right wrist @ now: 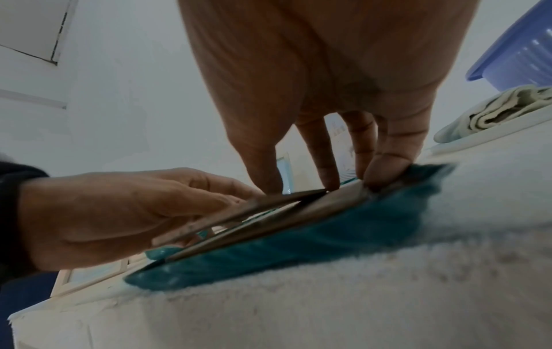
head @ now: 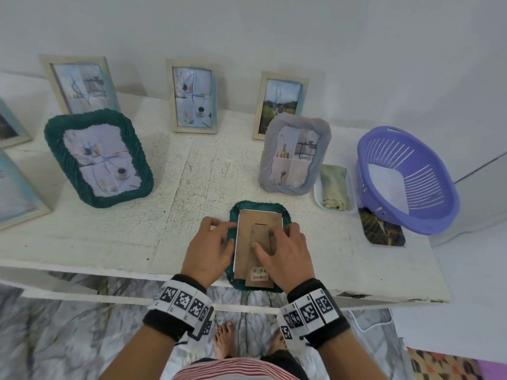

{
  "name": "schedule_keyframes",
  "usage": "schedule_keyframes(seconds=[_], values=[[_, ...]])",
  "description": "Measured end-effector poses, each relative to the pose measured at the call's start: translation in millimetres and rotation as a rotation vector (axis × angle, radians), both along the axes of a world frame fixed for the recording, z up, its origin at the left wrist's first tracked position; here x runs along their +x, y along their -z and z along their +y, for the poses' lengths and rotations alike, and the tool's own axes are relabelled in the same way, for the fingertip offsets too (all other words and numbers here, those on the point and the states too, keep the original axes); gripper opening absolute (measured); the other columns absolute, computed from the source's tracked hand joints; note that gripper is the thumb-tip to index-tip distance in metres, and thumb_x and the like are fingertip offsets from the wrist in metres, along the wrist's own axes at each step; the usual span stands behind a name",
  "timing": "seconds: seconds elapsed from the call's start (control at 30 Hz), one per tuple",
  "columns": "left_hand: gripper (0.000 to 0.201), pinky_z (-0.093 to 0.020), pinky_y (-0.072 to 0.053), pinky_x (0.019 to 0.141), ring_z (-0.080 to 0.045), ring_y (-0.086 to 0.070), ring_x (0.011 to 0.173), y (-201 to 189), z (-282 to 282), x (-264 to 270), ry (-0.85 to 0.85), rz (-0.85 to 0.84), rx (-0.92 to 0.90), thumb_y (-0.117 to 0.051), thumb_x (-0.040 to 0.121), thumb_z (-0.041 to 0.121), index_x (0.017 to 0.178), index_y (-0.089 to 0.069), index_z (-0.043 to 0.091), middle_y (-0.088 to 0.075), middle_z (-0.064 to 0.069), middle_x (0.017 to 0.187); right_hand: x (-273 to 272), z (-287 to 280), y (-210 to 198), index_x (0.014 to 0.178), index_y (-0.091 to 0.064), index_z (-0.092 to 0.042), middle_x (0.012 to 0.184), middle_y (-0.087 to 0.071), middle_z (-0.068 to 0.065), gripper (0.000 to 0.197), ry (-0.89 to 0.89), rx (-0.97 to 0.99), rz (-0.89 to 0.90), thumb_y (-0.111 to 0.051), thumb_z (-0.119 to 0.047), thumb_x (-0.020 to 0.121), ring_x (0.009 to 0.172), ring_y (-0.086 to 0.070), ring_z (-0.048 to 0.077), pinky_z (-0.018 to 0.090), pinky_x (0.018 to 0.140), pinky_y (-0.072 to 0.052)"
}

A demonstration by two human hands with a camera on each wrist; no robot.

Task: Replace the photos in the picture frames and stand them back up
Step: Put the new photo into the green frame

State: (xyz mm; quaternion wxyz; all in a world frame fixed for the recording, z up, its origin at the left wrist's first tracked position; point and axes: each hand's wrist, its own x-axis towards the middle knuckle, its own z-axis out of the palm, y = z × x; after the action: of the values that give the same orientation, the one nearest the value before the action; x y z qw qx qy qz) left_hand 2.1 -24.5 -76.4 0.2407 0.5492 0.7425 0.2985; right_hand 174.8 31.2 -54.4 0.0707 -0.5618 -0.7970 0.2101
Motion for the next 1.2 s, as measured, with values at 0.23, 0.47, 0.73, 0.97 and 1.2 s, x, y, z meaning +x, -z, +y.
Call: schedule_keyframes(seconds=[0.23,0.47,0.73,0.97,1.2], values=[[0.047,-0.043,-0.039,0.101,-0.016,-0.032,0.133,13,-9,11,0.265,0.242,0.071,-0.041,0.090,0.052,0.128,-0.057,0.031,-0.045,0.010,0.145,31,4,3,0.112,-0.065,-0.011,0.108,-0.058,0.008,0.022,-0.141,0.069,0.175,-0.056,-0.016,0.092,0.091,-0.053,0.026,0.032,0.080,-0.045],[0.051,-0.043,-0.030,0.105,-0.017,-0.032,0.134,11,-9,12,0.264,0.290,0.058,-0.042,0.086,0.061,0.127,-0.055,0.034,-0.043,0.011,0.145,80,-24,9,0.093,-0.069,-0.015,0.106,-0.062,0.001,0.026,-0.402,0.186,0.177,-0.044,-0.019,0.087,0.097,-0.055,0.020,0.027,0.077,-0.050],[0.052,-0.044,-0.034,0.103,-0.018,-0.031,0.134,13,-9,15,0.252,0.260,0.055,-0.041,0.085,0.063,0.126,-0.053,0.033,-0.041,0.009,0.145,87,-46,23,0.102,-0.069,-0.010,0.111,-0.065,0.005,0.024,-0.420,0.290,0.203,-0.050,-0.016,0.089,0.110,-0.055,0.024,0.030,0.094,-0.050],[0.054,-0.046,-0.034,0.105,-0.019,-0.031,0.135,14,-9,17,0.244,0.271,0.058,-0.041,0.085,0.063,0.129,-0.052,0.033,-0.040,0.008,0.145,77,-43,20,0.093,-0.065,-0.011,0.101,-0.061,0.003,0.018,-0.417,0.328,0.157,-0.048,-0.013,0.086,0.095,-0.052,0.025,0.031,0.078,-0.050],[0.055,-0.049,-0.029,0.108,-0.026,-0.035,0.134,17,-11,22,0.247,0.364,0.061,-0.046,0.082,0.070,0.129,-0.052,0.044,-0.043,0.002,0.145,78,-45,19,0.089,-0.062,-0.010,0.105,-0.052,0.006,0.007,-0.265,0.302,0.194,-0.064,-0.014,0.083,0.091,-0.053,0.019,0.023,0.075,-0.050]])
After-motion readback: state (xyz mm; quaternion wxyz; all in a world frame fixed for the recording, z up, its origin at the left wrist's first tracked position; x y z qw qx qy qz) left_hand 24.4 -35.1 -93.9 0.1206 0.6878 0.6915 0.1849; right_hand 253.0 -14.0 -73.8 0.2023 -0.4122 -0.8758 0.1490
